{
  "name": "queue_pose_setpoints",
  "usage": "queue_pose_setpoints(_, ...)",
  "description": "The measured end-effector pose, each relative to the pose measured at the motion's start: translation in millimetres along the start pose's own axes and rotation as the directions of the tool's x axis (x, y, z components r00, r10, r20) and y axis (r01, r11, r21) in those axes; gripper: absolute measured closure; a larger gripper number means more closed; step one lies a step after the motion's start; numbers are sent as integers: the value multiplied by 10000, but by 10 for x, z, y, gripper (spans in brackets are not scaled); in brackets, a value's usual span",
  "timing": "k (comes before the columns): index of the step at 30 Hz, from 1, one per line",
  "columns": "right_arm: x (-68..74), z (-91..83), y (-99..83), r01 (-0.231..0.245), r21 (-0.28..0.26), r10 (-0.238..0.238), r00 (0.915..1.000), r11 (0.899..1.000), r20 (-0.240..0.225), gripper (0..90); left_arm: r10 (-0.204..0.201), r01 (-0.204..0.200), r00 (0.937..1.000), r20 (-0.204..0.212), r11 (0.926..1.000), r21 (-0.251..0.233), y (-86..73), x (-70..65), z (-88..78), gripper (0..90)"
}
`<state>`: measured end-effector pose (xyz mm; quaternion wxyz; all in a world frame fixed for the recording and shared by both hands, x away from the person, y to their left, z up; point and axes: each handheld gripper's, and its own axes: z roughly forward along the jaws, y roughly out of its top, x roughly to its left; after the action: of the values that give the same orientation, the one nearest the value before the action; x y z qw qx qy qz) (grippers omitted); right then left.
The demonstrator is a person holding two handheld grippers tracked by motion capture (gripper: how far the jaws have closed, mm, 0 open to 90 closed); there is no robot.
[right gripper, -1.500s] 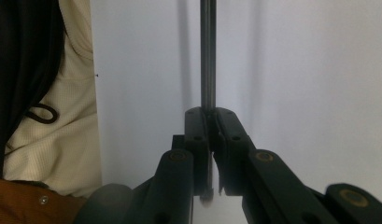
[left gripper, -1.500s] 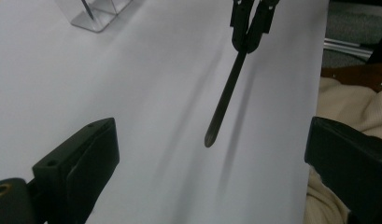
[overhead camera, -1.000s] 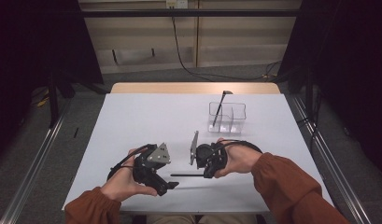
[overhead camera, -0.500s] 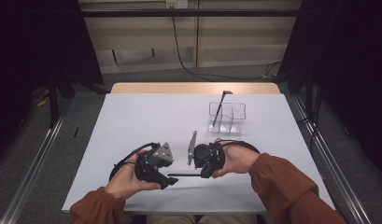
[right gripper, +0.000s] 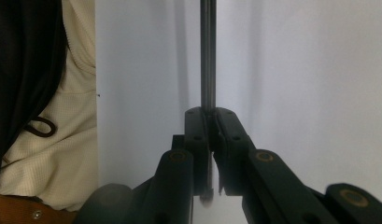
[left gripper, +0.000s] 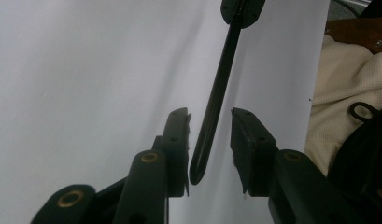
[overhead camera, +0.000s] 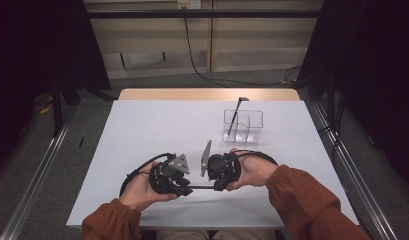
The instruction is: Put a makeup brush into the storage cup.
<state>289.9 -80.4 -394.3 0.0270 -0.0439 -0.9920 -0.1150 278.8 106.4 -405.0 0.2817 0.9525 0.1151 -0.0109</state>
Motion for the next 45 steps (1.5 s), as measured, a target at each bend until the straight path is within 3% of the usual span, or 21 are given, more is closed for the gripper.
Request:
queue_pose_setpoints(4,7,3,-4,-5,16,5,10000,10000,-41,838,65,-66,10000,-39,9998,-175,4,-4,12,744)
queue_pose_setpoints(12,16,5,-16,91,-128,-91,10000,9999,29,837,222,-219,9995,234,9997,-130,0,15,18,787)
queue_pose_setpoints(16,12,3,-26,147,-103,-146,9998,9998,115,822,346,-343,9974,639,9994,-63,11,1,32,820)
queue_pose_setpoints(19,6,12,-36,146,-137,-144,9998,9998,156,815,462,-460,9970,628,9989,-47,13,-12,40,834)
queue_pose_setpoints(30,-17,-15,-60,197,-527,-185,9996,9984,233,792,313,-306,9969,720,9995,-106,-2,7,17,842)
queue_pose_setpoints(34,-19,-22,-78,23,-745,-8,9998,9972,201,742,269,-260,9975,660,9996,-140,-2,18,14,842)
queue_pose_setpoints(35,-22,-21,-83,26,-789,-13,9999,9969,170,723,283,-275,9961,836,9996,-101,0,26,8,842)
queue_pose_setpoints(36,-23,-21,-88,-12,-825,24,9999,9966,145,699,247,-237,9978,623,9996,-166,-4,16,10,842)
queue_pose_setpoints(38,-29,-20,-101,-48,-1029,67,9998,9947,188,678,219,-211,9976,659,9997,-125,-10,18,3,842)
queue_pose_setpoints(45,-45,-45,-150,-335,-1389,375,9989,9897,267,506,90,-78,9983,584,9998,-204,-45,21,-27,841)
